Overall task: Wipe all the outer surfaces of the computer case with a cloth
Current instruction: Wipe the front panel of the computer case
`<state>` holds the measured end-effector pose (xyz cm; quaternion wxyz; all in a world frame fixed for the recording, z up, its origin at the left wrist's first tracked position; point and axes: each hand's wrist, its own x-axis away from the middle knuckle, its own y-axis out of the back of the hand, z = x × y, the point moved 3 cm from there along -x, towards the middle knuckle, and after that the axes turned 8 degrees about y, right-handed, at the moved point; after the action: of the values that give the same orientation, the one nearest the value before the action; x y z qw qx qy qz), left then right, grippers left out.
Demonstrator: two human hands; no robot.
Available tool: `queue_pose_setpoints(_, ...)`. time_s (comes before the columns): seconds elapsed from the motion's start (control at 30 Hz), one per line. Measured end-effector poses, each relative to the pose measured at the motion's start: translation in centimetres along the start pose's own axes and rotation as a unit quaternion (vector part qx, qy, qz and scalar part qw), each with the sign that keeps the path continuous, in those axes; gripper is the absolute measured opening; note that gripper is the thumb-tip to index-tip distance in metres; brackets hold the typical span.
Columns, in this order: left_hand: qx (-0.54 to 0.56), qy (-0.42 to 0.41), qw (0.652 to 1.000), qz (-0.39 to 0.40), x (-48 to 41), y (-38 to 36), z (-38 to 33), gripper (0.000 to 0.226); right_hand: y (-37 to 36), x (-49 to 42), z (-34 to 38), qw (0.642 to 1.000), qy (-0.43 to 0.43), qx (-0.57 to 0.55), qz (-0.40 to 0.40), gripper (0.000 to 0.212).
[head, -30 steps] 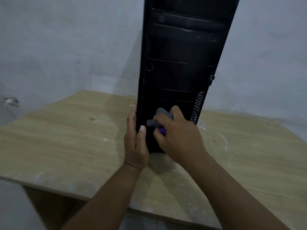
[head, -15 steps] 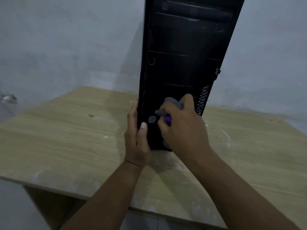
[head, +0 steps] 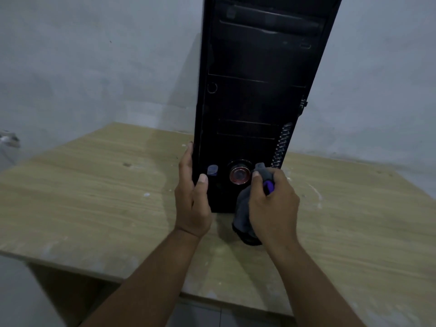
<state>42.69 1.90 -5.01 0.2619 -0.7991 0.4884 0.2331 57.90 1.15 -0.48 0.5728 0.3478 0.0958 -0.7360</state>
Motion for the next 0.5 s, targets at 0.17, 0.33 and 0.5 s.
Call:
queue_pose_setpoints(0.17, -0.006, 0.003, 1.0, -0.004, 0.0, 0.1, 0.3, 0.067, 0.2, 0.3, -0.3, 0.998, -0.041, -0.045, 0.009, 0.018)
queue_pose_setpoints(0.33, -0.009, 0.002, 1.0, 0.0, 0.0, 0.0, 0.2, 0.067, 0.6, -0.5, -0.8, 0.999, -0.033, -0.012, 0.04, 0.013)
queue_pose_setpoints(0.5, -0.01, -0.007, 1.0, -0.003, 0.0, 0.0, 0.2, 0.066, 0.3, 0.1, -0.7, 0.99, 0.085, 0.113, 0.02, 0.02)
